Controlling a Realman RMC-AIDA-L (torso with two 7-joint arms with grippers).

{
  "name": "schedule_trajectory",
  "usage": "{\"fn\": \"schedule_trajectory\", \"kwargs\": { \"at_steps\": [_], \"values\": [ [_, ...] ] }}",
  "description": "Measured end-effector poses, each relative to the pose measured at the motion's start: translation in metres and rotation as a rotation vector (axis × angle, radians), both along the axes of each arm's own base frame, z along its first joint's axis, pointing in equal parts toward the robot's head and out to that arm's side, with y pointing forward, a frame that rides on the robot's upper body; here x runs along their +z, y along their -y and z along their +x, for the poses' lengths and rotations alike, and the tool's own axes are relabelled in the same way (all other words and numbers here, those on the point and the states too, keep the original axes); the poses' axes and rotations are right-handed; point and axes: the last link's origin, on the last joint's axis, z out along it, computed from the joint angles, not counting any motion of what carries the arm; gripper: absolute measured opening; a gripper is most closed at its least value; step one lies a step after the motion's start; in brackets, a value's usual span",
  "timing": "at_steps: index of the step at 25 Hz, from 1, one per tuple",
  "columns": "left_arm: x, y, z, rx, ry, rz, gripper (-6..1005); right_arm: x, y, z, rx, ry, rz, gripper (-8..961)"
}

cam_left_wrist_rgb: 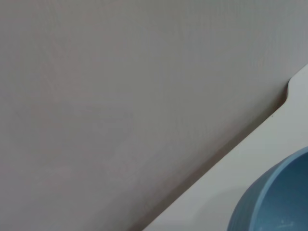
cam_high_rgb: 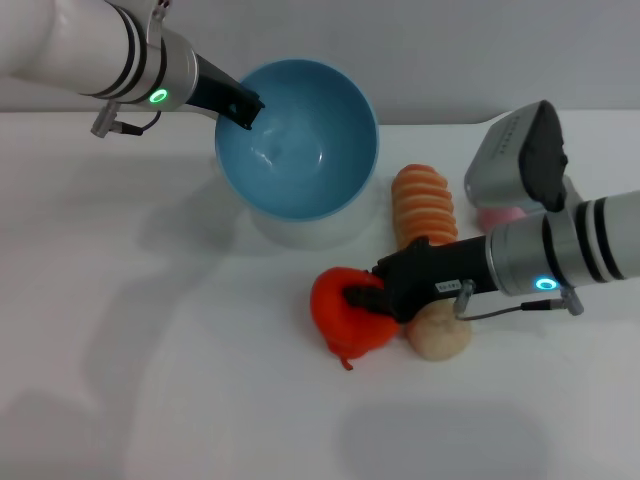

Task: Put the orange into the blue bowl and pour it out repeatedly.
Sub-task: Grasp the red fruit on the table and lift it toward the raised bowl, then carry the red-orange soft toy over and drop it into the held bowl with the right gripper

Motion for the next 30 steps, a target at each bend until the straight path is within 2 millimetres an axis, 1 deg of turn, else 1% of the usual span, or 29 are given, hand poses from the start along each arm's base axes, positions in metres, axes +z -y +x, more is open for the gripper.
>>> {"fn": "schedule_trajectory", "kwargs": {
  "at_steps": [3, 4, 5, 8, 9, 13, 15, 17, 19, 20, 21, 24, 26, 30],
  "values": [
    [0.0, 0.001, 0.004, -0.009, -0.005, -0.008, 0, 0.015, 0.005, -0.007, 0.052, -0.032, 0.037, 161],
    [0.0, 0.002, 0.006, -0.015, -0.006, -0.011, 0, 0.015, 0.005, -0.007, 0.052, -0.032, 0.037, 155],
    [0.001, 0.003, 0.007, -0.018, -0.008, -0.014, 0, 0.022, 0.007, -0.011, 0.073, -0.052, 0.049, 148],
    [0.003, 0.002, 0.006, -0.016, -0.016, -0.012, 0, 0.052, 0.014, -0.028, 0.163, -0.154, 0.075, 131],
    [0.003, 0.002, 0.006, -0.016, -0.02, -0.011, -1, 0.058, 0.015, -0.03, 0.176, -0.174, 0.078, 125],
    [0.003, 0.002, 0.004, -0.011, -0.04, -0.014, -1, 0.1, 0.023, -0.045, 0.283, -0.341, 0.117, 103],
    [0.002, 0.005, 0.003, 0.008, -0.047, -0.036, -1, 0.124, 0.023, -0.048, 0.322, -0.385, 0.174, 87],
    [0.0, 0.011, 0.006, 0.018, -0.055, -0.076, -1, 0.146, 0.021, -0.049, 0.339, -0.429, 0.249, 72],
    [-0.003, 0.017, 0.01, 0.027, -0.065, -0.116, -1, 0.161, 0.021, -0.05, 0.345, -0.474, 0.296, 58],
    [-0.007, 0.024, 0.014, 0.04, -0.067, -0.166, -1, 0.161, 0.021, -0.05, 0.345, -0.474, 0.296, 52],
    [-0.007, 0.024, 0.014, 0.04, -0.067, -0.166, -1, 0.161, 0.021, -0.05, 0.346, -0.477, 0.298, 45],
    [-0.02, 0.034, 0.023, 0.029, -0.049, -0.24, -2, 0.156, 0.021, -0.045, 0.347, -0.476, 0.29, 37],
    [-0.027, 0.04, 0.028, 0.01, -0.034, -0.272, -2, 0.147, 0.022, -0.04, 0.337, -0.481, 0.272, 44],
    [-0.032, 0.043, 0.031, 0.001, -0.037, -0.291, -1, 0.13, 0.021, -0.028, 0.261, -0.501, 0.232, 59]
  ]
}}
